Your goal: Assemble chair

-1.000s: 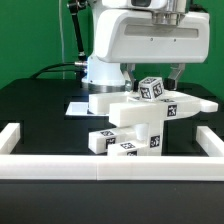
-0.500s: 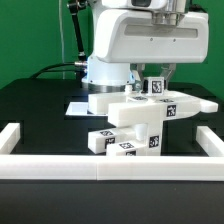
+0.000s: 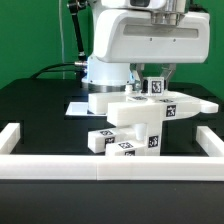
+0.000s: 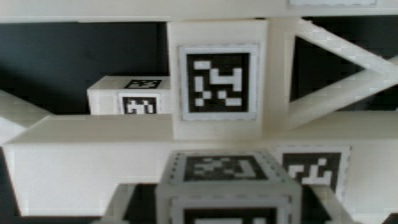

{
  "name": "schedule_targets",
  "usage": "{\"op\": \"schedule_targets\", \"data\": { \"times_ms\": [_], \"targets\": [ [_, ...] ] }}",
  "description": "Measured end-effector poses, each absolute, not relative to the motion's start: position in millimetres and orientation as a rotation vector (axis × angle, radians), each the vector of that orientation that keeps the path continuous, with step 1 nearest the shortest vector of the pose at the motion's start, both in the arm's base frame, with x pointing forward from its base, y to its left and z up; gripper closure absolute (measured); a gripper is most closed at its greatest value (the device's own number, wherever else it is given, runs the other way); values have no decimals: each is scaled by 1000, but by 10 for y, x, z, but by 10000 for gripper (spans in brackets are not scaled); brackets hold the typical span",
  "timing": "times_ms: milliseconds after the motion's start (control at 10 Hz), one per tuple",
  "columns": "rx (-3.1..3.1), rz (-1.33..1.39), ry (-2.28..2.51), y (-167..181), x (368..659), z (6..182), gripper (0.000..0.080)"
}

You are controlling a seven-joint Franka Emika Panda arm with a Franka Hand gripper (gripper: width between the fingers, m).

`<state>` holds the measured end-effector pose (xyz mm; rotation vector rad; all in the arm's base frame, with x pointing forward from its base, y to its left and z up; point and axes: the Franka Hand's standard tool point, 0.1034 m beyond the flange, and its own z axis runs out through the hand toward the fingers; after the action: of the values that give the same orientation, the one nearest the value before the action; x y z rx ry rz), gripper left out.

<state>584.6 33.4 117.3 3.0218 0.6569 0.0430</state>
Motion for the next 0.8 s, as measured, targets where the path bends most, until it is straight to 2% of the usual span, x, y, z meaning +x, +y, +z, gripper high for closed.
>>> {"op": "schedule_targets", "data": {
  "times_ms": [800],
  "targets": [
    [3083,75,-356,336,5872,1150,525]
  ]
}}
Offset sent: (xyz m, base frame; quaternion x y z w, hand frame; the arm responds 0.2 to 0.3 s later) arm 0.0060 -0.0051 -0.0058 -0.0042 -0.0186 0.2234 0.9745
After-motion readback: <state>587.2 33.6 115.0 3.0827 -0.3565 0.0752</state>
